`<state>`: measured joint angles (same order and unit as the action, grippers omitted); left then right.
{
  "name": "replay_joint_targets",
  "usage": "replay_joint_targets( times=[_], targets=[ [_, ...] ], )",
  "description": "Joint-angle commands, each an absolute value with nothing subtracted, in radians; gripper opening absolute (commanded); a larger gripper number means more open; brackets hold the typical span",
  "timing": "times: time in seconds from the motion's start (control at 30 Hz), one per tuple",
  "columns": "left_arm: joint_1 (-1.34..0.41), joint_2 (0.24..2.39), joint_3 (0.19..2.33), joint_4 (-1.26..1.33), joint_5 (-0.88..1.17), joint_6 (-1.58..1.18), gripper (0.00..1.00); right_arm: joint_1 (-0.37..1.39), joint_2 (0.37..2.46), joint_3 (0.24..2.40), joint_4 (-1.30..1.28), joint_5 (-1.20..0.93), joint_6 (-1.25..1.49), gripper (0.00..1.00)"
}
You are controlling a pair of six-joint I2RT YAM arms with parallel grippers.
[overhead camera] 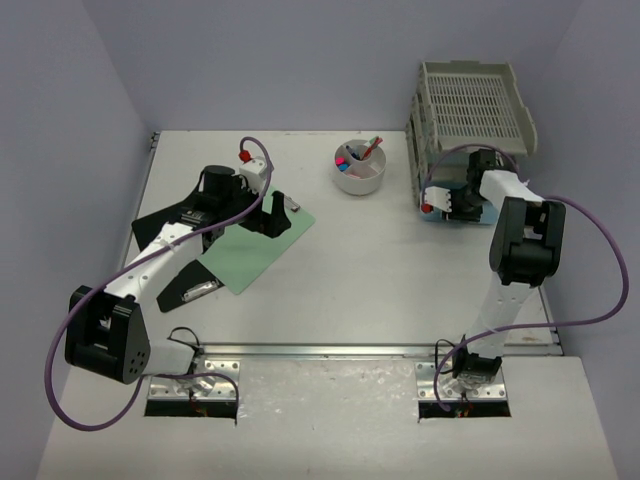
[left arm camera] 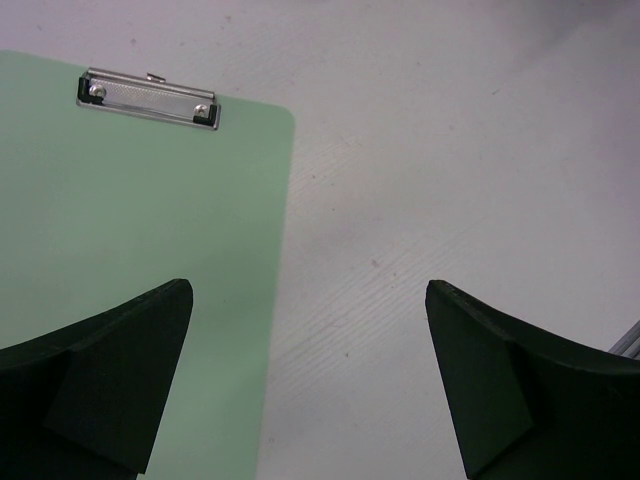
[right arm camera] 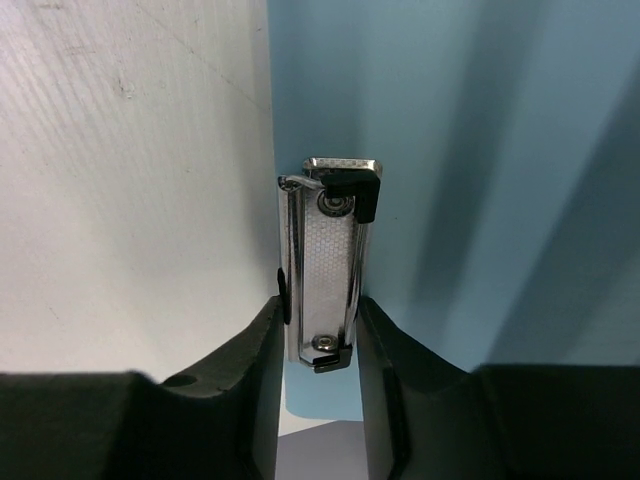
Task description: Organize the desk
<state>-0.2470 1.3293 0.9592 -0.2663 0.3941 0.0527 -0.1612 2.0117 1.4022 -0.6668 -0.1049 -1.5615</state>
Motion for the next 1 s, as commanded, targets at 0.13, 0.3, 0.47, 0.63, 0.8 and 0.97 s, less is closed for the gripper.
replay_joint_targets(
  times=[0.13,0.3,0.47,0.63,0.8,0.97],
  targets=[
    [-0.235,1.327,0.999,-0.237,0.403,0.061,1.00,-0.156,2.020,1.469,-0.552,-0.107,-1.557,0.57],
    [-0.235,1.320,0.997,-0.240,0.403,0.061,1.00,-0.163,1.987,1.470,-0.535,-0.107,-1.560,0.63],
    [-0.235,1.309,0.993,-0.244,0.403,0.055,1.00,-0.166,1.936,1.445,-0.497,-0.104,-1.571,0.66],
    [-0.235,1.279,0.980,-0.246,0.398,0.054,1.00,-0.166,1.820,1.365,-0.482,-0.151,-1.549,0.67],
    [-0.235,1.254,0.963,-0.244,0.394,0.048,1.00,-0.166,1.666,1.214,-0.459,-0.218,-1.528,0.66],
    [-0.235,1.247,0.956,-0.239,0.398,0.037,1.00,-0.166,1.584,1.077,-0.477,-0.246,-1.530,0.58]
  ],
)
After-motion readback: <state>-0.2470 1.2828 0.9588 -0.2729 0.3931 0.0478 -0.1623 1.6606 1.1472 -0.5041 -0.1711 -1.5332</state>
